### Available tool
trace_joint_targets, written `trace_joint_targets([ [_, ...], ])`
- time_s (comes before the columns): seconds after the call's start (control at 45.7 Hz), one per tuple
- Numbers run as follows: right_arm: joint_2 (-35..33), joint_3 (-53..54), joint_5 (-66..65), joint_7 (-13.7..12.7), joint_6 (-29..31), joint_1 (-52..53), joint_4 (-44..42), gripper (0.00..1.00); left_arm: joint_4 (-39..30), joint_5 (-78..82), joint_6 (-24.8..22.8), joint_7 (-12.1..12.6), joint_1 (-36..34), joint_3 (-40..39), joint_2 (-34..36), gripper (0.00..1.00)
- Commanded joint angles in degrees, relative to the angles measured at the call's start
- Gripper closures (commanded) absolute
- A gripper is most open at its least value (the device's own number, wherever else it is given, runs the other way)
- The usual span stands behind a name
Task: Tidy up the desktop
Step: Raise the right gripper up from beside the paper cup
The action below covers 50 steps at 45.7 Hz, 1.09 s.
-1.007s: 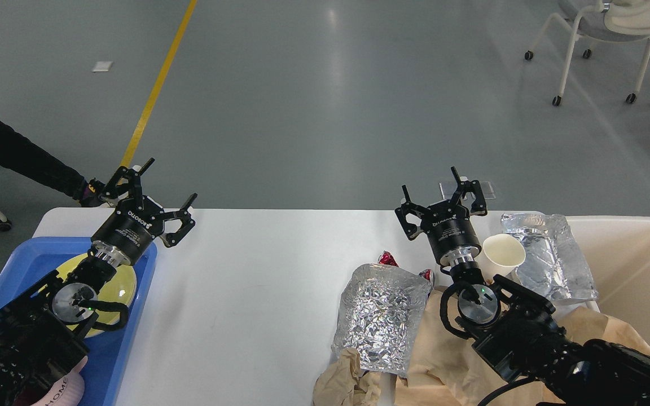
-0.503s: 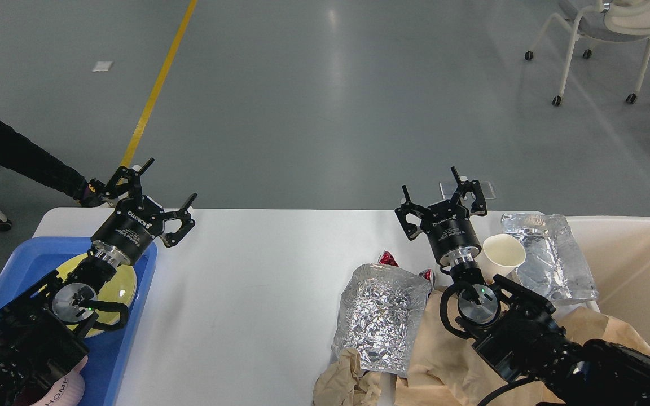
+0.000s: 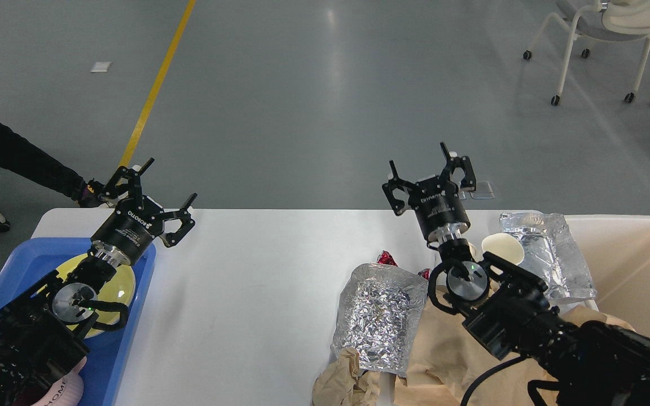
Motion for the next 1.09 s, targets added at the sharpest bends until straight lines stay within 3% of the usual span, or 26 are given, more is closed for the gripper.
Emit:
trace_joint_targets([
  [0.0, -2.2, 2.4, 0.2, -0.1, -0.7, 10.6, 2.9, 0.0, 0.0, 0.0, 0.0, 0.0, 0.0, 0.0, 0.0, 0.0],
  [0.131, -8.7, 5.8, 0.6, -0.1, 0.6, 17.7, 3.2, 0.0, 0.0, 0.0, -0.1, 0.0, 0.0, 0.0, 0.0, 0.0],
  [0.766, -9.9, 10.3, -0.4, 0.4, -0.1, 22.5, 4.5, 0.0, 0.0, 0.0, -0.1, 0.0, 0.0, 0.0, 0.0, 0.0],
  [1.072, -11.5, -4.1, -4.6, -0.2, -0.4, 24.3, -0.3, 0.0, 0.0, 0.0, -0.1, -0.1, 0.0, 0.0, -0.1, 0.0],
])
